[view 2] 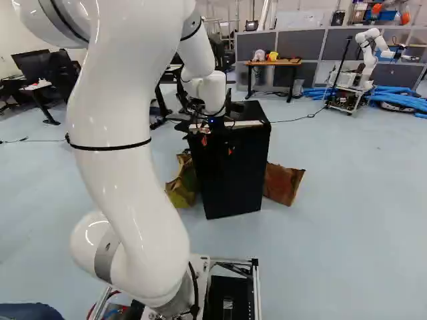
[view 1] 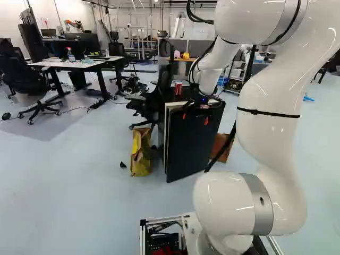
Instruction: Grab a drink from the fridge
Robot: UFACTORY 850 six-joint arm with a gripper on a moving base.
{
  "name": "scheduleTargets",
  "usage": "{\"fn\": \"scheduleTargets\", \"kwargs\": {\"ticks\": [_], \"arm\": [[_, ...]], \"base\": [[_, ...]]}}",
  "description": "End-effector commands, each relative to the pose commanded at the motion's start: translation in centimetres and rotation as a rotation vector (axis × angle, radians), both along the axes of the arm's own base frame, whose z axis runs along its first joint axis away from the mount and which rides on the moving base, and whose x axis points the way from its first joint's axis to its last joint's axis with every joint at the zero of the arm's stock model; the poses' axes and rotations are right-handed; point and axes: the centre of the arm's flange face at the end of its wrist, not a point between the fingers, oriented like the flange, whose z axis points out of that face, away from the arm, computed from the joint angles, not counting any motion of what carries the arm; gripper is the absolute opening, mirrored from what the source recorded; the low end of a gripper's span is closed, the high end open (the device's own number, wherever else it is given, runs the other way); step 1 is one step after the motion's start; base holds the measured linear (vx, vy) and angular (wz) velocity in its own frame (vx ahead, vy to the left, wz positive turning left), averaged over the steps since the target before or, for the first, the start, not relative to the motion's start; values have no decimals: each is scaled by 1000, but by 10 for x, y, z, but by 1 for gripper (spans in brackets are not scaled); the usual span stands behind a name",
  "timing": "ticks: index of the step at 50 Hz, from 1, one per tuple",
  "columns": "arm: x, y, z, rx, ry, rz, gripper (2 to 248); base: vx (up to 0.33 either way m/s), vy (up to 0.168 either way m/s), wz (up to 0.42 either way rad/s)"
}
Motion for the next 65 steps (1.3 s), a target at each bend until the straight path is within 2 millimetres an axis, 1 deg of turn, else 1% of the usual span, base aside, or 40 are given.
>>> {"fn": "scheduleTargets", "kwargs": {"ticks": [31, 65], "arm": [[8, 4, 1, -23, -59, 5, 247], [16, 6, 2, -74, -109, 52, 247]], "base": [[0, 0, 0], [0, 0, 0]]}}
